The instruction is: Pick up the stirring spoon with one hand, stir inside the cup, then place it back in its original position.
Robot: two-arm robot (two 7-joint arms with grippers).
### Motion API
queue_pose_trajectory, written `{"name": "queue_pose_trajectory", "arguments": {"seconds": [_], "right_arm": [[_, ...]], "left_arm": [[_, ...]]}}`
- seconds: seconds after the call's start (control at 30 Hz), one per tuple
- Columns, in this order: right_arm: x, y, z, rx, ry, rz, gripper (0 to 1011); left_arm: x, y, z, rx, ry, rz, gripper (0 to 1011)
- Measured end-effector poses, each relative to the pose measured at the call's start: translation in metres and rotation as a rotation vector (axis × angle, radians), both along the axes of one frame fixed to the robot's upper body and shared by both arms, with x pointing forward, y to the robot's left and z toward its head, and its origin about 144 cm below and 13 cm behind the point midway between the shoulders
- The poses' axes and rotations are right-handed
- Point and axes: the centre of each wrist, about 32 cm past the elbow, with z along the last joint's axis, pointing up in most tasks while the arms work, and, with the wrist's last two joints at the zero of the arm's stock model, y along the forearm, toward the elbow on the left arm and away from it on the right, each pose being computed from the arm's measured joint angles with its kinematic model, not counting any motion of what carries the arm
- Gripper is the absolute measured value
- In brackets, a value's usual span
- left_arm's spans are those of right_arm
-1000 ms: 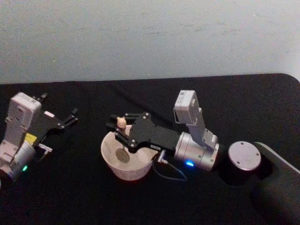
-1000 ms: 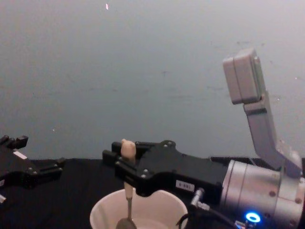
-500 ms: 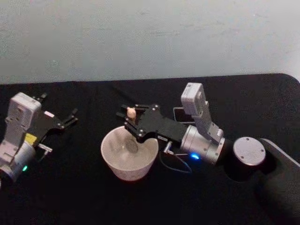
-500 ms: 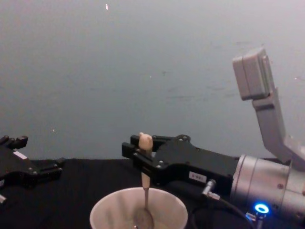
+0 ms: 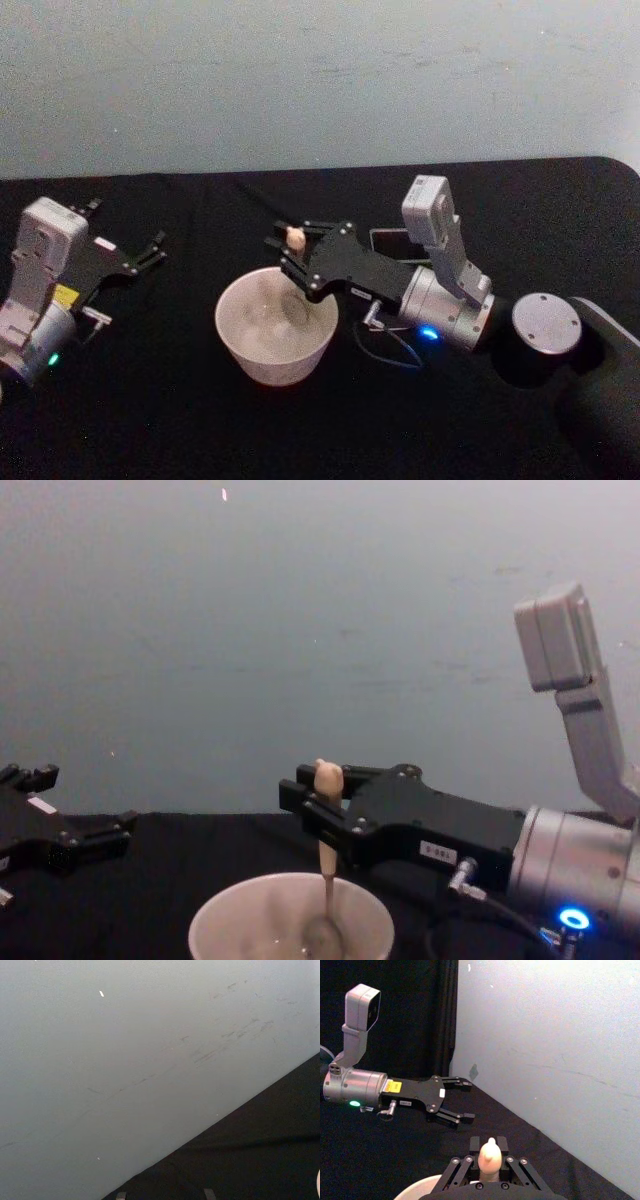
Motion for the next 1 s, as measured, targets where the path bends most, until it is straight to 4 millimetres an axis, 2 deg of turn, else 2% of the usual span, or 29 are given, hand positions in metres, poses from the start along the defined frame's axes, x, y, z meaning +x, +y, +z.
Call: {"name": "queue_pose_trajectory", "arguments": {"seconds": [0.5, 0.8, 1.0], "right_arm": [[-0.023, -0.013, 0.003, 0.017, 0.012, 0.057, 207], [-0.033, 0.001, 0.001, 0.020, 0.022, 0.126, 207], [-0.028, 0.016, -0.001, 0.023, 0.029, 0.118, 207]], "left_arm": [[0.000, 0.000, 0.000, 0.000, 0.000, 0.000, 1001], [0.000, 0.000, 0.000, 0.000, 0.000, 0.000, 1001], [0.000, 0.000, 0.000, 0.000, 0.000, 0.000, 1001]]}}
